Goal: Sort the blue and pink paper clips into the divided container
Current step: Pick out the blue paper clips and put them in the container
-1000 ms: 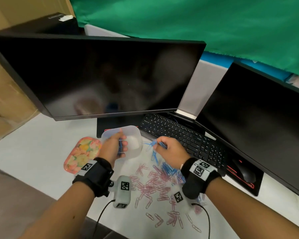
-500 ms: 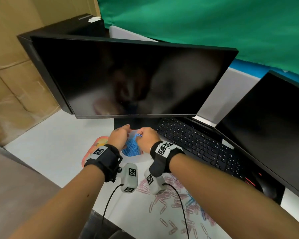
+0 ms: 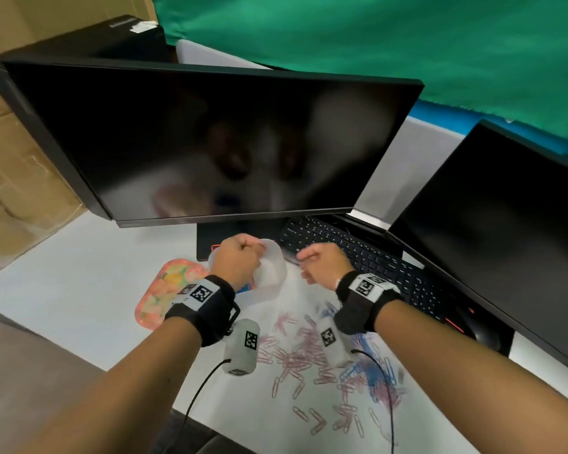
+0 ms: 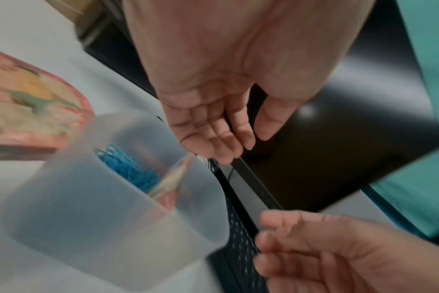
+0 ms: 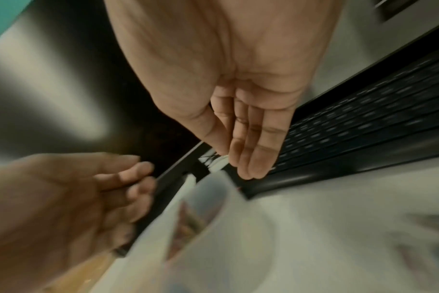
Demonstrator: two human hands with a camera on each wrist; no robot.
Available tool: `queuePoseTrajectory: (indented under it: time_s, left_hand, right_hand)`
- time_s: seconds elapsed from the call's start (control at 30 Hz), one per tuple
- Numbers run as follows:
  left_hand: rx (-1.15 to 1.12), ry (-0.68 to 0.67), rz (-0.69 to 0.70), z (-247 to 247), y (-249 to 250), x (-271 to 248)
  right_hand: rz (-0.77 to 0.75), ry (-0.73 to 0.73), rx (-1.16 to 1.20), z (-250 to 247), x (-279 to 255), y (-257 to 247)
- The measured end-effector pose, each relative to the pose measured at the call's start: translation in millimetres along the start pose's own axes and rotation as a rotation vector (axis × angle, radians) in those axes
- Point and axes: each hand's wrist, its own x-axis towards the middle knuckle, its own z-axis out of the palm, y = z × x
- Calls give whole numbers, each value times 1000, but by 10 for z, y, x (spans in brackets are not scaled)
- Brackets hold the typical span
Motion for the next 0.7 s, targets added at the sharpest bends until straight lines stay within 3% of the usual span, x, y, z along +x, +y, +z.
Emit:
queuePoseTrajectory:
  time_s: [0.13, 0.33, 0.47, 0.7]
  left_hand:
    - [231, -209, 158, 416, -69, -153]
    - [657, -436, 203, 934, -309, -305]
    - [962, -558, 216, 1059, -454, -311]
    - [1208, -626, 378, 1113, -637, -491]
  right_hand:
    - [107, 79, -149, -404, -225, 635]
    - [214, 112, -318, -486, -473, 1302]
    - [262, 115, -297, -388, -509, 1439]
    - [126, -18, -513, -134, -450, 1351]
